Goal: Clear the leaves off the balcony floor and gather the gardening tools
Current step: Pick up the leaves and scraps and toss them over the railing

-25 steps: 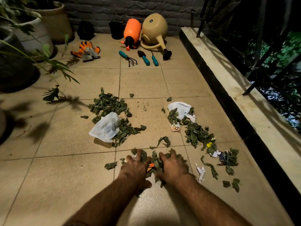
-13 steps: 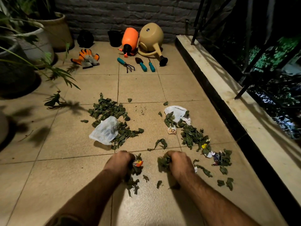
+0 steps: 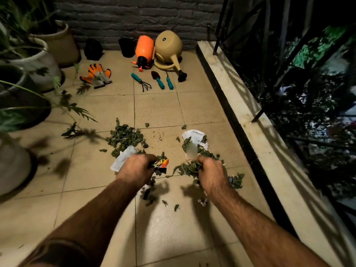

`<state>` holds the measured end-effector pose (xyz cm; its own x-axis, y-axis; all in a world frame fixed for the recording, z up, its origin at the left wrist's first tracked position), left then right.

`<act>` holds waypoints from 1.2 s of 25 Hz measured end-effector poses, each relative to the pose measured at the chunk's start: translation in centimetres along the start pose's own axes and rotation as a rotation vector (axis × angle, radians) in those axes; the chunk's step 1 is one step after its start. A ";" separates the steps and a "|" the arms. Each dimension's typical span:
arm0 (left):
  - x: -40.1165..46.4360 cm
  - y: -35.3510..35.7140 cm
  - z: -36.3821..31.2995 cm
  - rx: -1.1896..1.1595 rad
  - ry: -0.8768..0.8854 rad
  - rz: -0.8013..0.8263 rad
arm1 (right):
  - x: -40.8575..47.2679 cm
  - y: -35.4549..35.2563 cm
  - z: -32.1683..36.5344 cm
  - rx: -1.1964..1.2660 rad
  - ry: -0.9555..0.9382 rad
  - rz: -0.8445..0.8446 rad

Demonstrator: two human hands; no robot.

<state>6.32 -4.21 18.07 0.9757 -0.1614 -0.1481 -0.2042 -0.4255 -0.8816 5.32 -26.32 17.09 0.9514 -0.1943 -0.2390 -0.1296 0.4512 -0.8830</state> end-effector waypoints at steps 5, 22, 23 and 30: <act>-2.3 -16.1 -9.0 -0.037 0.015 0.011 | -4.4 -17.5 7.0 0.036 -0.008 -0.085; -15.2 -61.0 -33.3 -0.344 0.186 -0.157 | -26.9 -63.1 25.5 0.376 0.110 -0.370; -15.9 -61.7 -33.9 -0.375 0.207 -0.136 | -28.3 -63.8 25.7 0.402 0.137 -0.387; -20.5 -63.5 -39.3 -0.469 0.357 0.039 | -38.5 -67.9 23.8 0.534 0.321 -0.559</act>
<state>-3.85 -8.86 94.73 0.8964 -0.4398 0.0551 -0.3321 -0.7487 -0.5738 -15.86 -28.74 95.84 0.6999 -0.7142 0.0026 0.5644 0.5509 -0.6148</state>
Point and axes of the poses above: each hand's wrist, its own x-axis towards the middle knuckle, its own y-axis out of the palm, z = x × y, the point moved 7 cm from there along x, towards the middle knuckle, and after that the axes turned 1 degree about -z, right-handed, at the moved point
